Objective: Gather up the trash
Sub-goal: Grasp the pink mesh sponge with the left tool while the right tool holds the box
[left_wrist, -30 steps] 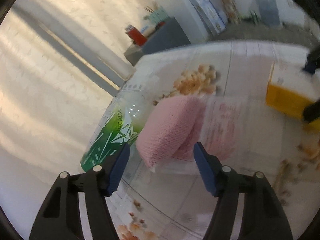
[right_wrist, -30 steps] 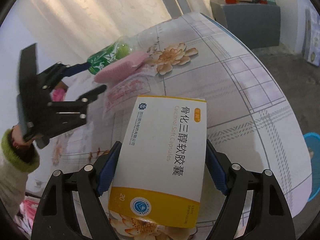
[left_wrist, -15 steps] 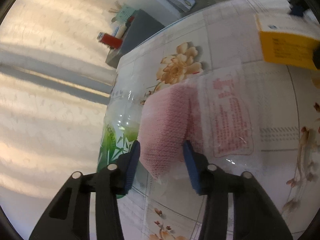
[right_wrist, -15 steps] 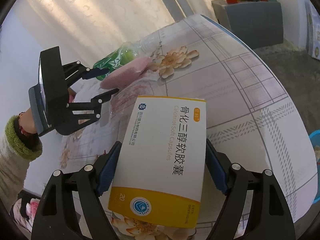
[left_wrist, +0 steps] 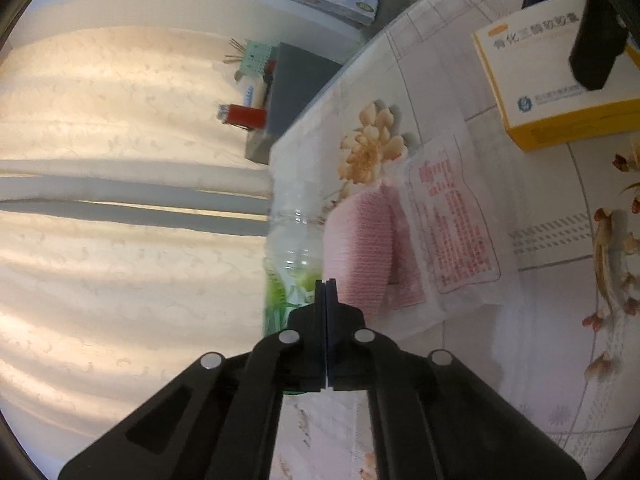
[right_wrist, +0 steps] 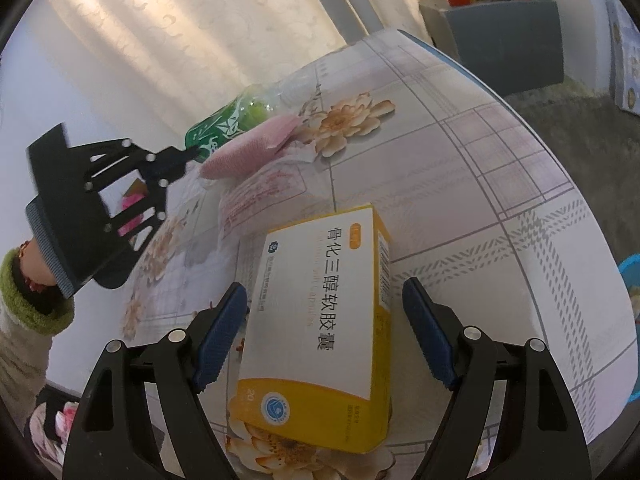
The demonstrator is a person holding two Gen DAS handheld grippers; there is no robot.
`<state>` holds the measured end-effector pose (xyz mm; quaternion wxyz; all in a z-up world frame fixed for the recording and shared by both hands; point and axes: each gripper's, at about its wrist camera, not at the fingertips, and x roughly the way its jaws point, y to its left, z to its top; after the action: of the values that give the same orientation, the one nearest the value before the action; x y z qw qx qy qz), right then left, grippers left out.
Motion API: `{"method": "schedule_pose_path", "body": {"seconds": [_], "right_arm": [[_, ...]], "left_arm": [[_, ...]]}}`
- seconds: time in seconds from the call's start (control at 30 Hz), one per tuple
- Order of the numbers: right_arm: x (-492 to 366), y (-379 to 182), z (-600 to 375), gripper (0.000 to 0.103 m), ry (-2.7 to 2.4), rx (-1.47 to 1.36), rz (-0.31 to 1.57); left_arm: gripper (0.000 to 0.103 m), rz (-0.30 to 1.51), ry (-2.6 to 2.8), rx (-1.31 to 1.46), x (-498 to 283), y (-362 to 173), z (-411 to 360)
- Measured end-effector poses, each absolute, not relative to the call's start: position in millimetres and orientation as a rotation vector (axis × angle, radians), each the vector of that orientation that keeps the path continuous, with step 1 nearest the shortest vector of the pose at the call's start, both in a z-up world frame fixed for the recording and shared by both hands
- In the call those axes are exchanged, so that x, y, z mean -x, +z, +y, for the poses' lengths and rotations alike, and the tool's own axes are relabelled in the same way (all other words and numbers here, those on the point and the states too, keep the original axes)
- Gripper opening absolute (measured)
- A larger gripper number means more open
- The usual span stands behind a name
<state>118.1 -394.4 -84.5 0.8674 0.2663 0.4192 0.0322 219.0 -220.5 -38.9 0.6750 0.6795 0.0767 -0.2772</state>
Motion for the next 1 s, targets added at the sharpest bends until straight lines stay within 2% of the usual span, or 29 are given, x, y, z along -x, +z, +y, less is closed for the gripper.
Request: {"method": "schedule_pose_path", "body": {"seconds": [0.33,0.43,0.47,0.53,0.57,0.6,0.7,1.0], "right_arm": [[-116.8,-83.4,-391.3,0.075,0.051,-0.550,0.883],[-117.6,-83.4,-390.6,0.075,0.048,-0.542,0.886],[-118.1,-83.1,-390.5,0.075,0.048,-0.539,0.888],[-117.9,-82.9,-390.8,0.075,0.048,-0.537,0.891],[-118.1,-82.9,-390.9,0.075,0.049,-0.537,0.891],[-118.0,-83.0,-391.4,0.075,0.051,-0.540,0.891],[-117.7,-83.5,-393.1,0.075,0.055,-0.554,0.887],[-114.2,-84.0,-393.6,0.075,0.062,-0.555,0.879]], "left_arm": [[0.000,0.169,-0.633,-1.481,-189.3,-16.7,-195.2],[0.004,0.193,-0.630,-1.449,-188.8,-15.8,-189.2],[0.007,0.199,-0.624,-1.447,-190.3,-17.4,-189.0],[0.026,0.201,-0.608,-1.446,-196.1,-21.8,-189.7],[0.041,0.205,-0.611,-1.443,-201.0,-25.2,-191.9],[0.045,0.211,-0.620,-1.440,-204.5,-27.8,-193.8],[0.050,0.253,-0.651,-1.440,-215.2,-38.4,-202.7],[0.050,0.256,-0.665,-1.540,-238.7,-68.6,-228.9]]}}
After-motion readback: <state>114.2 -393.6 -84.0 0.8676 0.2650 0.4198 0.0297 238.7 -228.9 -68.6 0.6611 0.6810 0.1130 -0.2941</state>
